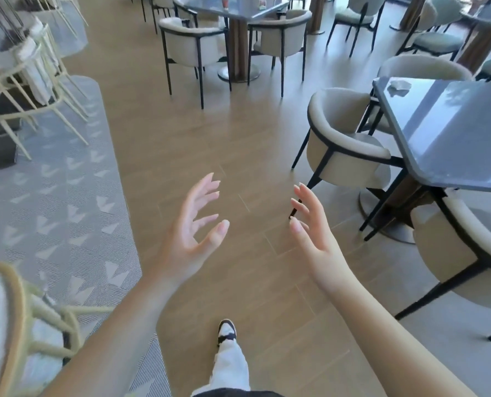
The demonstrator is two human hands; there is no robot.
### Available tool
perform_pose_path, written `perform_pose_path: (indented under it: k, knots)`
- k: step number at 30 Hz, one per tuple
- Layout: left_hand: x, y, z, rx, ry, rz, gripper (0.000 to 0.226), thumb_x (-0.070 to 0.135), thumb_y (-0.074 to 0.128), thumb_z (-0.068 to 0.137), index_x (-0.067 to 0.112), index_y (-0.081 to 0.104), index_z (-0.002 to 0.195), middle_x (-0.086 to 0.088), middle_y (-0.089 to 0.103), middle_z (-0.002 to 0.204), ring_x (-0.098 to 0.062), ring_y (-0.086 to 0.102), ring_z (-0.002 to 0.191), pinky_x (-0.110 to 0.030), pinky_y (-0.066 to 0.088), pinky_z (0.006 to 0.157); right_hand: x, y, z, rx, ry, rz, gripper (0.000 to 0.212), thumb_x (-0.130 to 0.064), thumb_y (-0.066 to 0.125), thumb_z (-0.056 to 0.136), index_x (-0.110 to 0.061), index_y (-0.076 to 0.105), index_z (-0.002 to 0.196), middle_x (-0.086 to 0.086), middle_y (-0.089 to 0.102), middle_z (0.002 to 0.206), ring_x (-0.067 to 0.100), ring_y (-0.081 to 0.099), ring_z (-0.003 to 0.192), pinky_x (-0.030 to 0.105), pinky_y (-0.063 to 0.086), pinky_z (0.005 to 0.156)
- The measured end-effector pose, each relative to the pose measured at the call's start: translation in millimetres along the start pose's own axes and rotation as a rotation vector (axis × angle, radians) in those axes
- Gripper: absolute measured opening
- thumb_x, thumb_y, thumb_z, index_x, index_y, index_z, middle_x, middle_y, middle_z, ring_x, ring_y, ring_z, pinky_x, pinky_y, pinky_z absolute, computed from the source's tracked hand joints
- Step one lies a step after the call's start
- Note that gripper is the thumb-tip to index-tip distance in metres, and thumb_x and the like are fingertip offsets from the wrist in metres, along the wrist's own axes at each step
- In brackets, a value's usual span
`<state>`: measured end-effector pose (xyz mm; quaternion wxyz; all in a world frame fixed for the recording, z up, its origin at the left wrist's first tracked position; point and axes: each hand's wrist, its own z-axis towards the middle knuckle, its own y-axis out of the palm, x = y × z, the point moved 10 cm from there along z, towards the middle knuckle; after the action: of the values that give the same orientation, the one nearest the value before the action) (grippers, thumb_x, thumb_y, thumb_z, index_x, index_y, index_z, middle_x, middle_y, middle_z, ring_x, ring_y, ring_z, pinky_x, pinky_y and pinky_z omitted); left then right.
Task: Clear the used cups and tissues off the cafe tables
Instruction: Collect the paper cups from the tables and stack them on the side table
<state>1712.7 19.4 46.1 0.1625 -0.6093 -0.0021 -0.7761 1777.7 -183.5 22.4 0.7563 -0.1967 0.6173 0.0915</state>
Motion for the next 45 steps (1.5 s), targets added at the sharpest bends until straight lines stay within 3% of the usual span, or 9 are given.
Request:
perform_pose_path:
  k: [6,14,20,22,25,28,32,38,45]
  knots:
    - [-47.9,-36.0,98.7,-0.025,-0.018,0.004,0.068,0.043,0.058,0.092,0.036,0.032,0.154,0.011,0.046,0.154,-0.012,0.044,0.144,-0.035,0.045,0.111,26.4,14.7,108.0,0.05,0.075,-0.006,0.053,-0.043,0.046,0.098,-0.047,0.026,0.147,-0.026,0.031,0.158,-0.008,0.036,0.14,0.01,0.037,0.106]
    - [-95.0,-68.5,210.9,-0.005,-0.034,0.028,0.081,0.044,0.062,0.089,0.035,0.023,0.159,0.008,0.041,0.157,-0.014,0.043,0.145,-0.038,0.043,0.11,48.5,22.4,232.6,0.037,0.094,-0.008,0.059,-0.042,0.046,0.1,-0.035,0.025,0.155,-0.022,0.031,0.159,-0.007,0.036,0.14,0.007,0.036,0.104]
    - [-133.0,-53.1,308.3,0.007,-0.061,0.018,0.085,0.043,0.064,0.087,0.034,0.02,0.159,0.005,0.035,0.161,-0.013,0.043,0.145,-0.038,0.046,0.109,87.9,-0.5,329.4,0.046,0.103,0.051,0.061,-0.06,0.048,0.092,-0.044,0.03,0.148,-0.029,0.037,0.153,0.0,0.043,0.139,0.045,0.044,0.112]
    - [-143.6,-41.4,343.8,-0.004,-0.057,0.027,0.083,0.042,0.064,0.087,0.034,0.021,0.158,0.004,0.035,0.161,-0.013,0.043,0.145,-0.036,0.048,0.105,101.4,-13.5,365.1,0.041,0.101,0.066,0.064,-0.062,0.049,0.091,-0.042,0.031,0.149,-0.035,0.04,0.147,0.002,0.044,0.139,0.05,0.043,0.112]
    - [-154.8,-20.6,406.5,0.007,-0.067,0.015,0.085,0.042,0.064,0.086,0.028,0.022,0.159,0.001,0.036,0.16,-0.015,0.046,0.142,-0.039,0.055,0.098,115.5,-40.4,426.7,0.05,0.097,0.095,0.066,-0.062,0.049,0.091,-0.037,0.032,0.15,-0.04,0.041,0.143,0.002,0.046,0.138,0.05,0.044,0.111]
    - [-160.4,-3.4,466.6,0.019,-0.079,-0.005,0.084,0.041,0.065,0.087,0.03,0.024,0.159,0.004,0.037,0.16,-0.017,0.046,0.142,-0.049,0.056,0.098,121.5,-64.3,484.1,0.04,0.102,0.166,0.064,-0.06,0.05,0.092,-0.038,0.033,0.15,-0.029,0.039,0.151,0.003,0.046,0.138,0.046,0.046,0.11]
    - [-167.5,11.5,535.9,0.014,-0.057,-0.001,0.082,0.039,0.065,0.089,0.031,0.025,0.159,0.009,0.038,0.159,-0.02,0.044,0.145,-0.04,0.056,0.098,123.5,-77.6,556.0,-0.01,0.055,0.219,0.06,-0.052,0.05,0.095,-0.037,0.032,0.15,-0.015,0.038,0.157,0.008,0.048,0.138,0.041,0.049,0.108]
    - [-183.0,14.5,623.6,0.011,-0.033,-0.021,0.076,0.035,0.064,0.089,0.037,0.026,0.155,0.008,0.037,0.16,-0.02,0.04,0.147,-0.036,0.049,0.105,136.7,-76.9,644.9,-0.051,0.014,0.222,0.058,-0.047,0.054,0.097,-0.041,0.032,0.151,-0.018,0.038,0.156,0.013,0.044,0.142,0.056,0.042,0.11]
    - [-229.3,-10.9,739.0,0.026,0.014,-0.032,0.068,0.036,0.058,0.095,0.045,0.029,0.155,0.012,0.037,0.161,-0.021,0.037,0.149,-0.042,0.043,0.11,156.2,-64.5,776.9,-0.059,0.002,0.152,0.058,-0.043,0.054,0.097,-0.044,0.033,0.151,-0.022,0.037,0.157,0.009,0.04,0.144,0.055,0.043,0.11]
